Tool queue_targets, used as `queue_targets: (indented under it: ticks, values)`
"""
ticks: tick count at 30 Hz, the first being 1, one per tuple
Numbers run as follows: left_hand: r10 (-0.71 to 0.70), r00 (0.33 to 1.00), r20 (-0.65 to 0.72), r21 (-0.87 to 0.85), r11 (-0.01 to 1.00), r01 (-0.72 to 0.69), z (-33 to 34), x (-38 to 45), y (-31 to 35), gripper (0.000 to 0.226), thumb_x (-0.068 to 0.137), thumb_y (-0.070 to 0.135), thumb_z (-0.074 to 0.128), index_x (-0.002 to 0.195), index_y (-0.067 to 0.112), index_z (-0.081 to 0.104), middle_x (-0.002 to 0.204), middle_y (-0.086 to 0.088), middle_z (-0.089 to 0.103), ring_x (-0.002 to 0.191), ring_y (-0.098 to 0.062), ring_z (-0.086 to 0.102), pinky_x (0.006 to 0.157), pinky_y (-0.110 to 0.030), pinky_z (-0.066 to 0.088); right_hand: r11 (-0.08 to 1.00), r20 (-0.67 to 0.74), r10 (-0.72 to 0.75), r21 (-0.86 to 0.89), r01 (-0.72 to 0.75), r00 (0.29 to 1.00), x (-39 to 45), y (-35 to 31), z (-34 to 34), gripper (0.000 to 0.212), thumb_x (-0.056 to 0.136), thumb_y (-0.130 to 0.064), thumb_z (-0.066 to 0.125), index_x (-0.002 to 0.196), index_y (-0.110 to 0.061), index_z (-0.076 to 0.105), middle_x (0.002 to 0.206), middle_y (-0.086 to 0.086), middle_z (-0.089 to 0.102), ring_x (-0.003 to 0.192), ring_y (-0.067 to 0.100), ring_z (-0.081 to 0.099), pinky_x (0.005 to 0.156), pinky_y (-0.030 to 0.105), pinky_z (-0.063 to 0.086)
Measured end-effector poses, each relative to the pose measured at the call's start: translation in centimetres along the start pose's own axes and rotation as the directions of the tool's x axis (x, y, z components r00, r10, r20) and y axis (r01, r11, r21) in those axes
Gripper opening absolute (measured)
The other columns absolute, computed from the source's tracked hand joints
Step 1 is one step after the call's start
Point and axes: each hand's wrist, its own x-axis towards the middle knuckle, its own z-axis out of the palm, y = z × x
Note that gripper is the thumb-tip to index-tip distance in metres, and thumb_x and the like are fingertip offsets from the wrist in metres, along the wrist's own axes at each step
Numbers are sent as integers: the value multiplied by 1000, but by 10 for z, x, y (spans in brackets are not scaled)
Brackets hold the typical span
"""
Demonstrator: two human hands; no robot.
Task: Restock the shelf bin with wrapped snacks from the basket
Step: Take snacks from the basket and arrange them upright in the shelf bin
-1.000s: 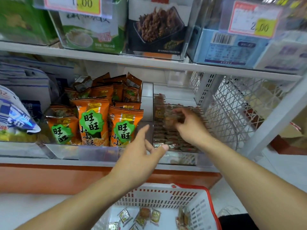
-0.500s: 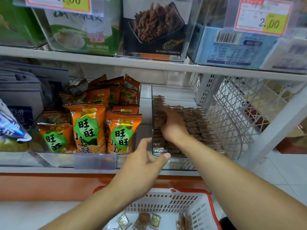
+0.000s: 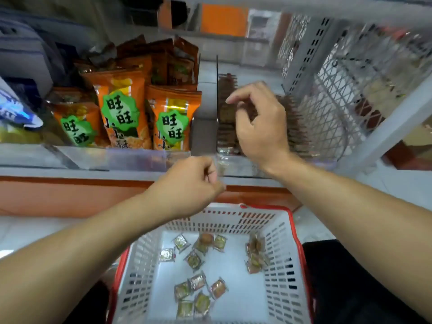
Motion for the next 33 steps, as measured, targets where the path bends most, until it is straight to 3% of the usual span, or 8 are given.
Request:
queue_targets:
  ticks: [4, 6, 8, 10, 17, 21, 29, 33]
  values:
    - [-114, 939, 325, 399, 916, -27, 36, -18, -45, 20, 84, 38, 73, 80, 26, 57, 77, 12, 61, 71, -11, 57, 57, -25, 39, 976, 538, -216, 85, 202, 815, -101, -5, -4, 21, 74, 5, 56, 84, -10, 66, 87, 5, 63, 84, 26, 59, 71, 33, 47]
    - [-259, 840, 477, 456, 890, 15, 66, -26, -79, 22, 87, 38, 73, 98, 24, 60, 94, 6, 62, 85, -18, 57, 71, -30, 46, 988, 888, 57, -115, 100, 457, -159, 11, -3, 25, 80, -6, 55, 98, -19, 66, 101, -2, 66, 97, 24, 61, 75, 36, 50]
    - [-404, 725, 557, 478, 871, 118, 92, -36, -117, 36, 90, 37, 73, 119, 18, 60, 114, -2, 64, 97, -21, 57, 85, -31, 46, 949, 953, 298, -303, 91, 61, -215, 35, 1, 32, 89, -10, 54, 114, -27, 63, 118, -4, 65, 108, 24, 60, 81, 38, 51]
    - [-504, 647, 571, 564, 814, 137, 113, -48, -157, 53, 94, 37, 69, 138, 16, 52, 139, -7, 57, 119, -25, 56, 98, -31, 44, 926, 916, 378, -375, 47, -135, -264, 54, 13, 38, 93, -9, 55, 125, -29, 60, 126, 1, 62, 110, 27, 59, 81, 38, 51]
    - [-556, 675, 484, 638, 753, 162, 180, -70, -241, 56, 97, 41, 58, 144, 14, 44, 144, -13, 50, 132, -32, 50, 105, -40, 45, 852, 858, 511, -514, -98, -58, -387, 73, 62, 51, 97, -9, 50, 147, -20, 44, 141, 8, 48, 129, 32, 46, 93, 42, 49]
    - [-525, 701, 482, 654, 748, 111, 227, -86, -260, 51, 93, 28, 61, 139, 15, 43, 136, -10, 48, 126, -31, 48, 101, -46, 47, 861, 861, 507, -502, -84, 48, -417, 85, 73, 25, 96, -13, 50, 121, -16, 55, 121, 9, 51, 115, 32, 49, 70, 39, 43]
    - [-577, 738, 351, 727, 664, 173, 261, -90, -273, 64, 83, 38, 68, 136, 14, 40, 132, -8, 44, 127, -29, 41, 100, -42, 43, 757, 811, 556, -584, -294, -182, -431, 99, 73, 10, 85, -12, 63, 94, -14, 67, 105, 9, 65, 97, 28, 62, 80, 35, 52]
    - [-568, 738, 365, 738, 660, 143, 265, -88, -282, 72, 78, 39, 76, 137, 16, 41, 131, -7, 48, 124, -27, 46, 98, -38, 43, 718, 810, 542, -586, -377, -225, -429, 102, 70, 27, 88, -19, 67, 113, -17, 58, 111, 7, 64, 96, 27, 60, 81, 37, 51]
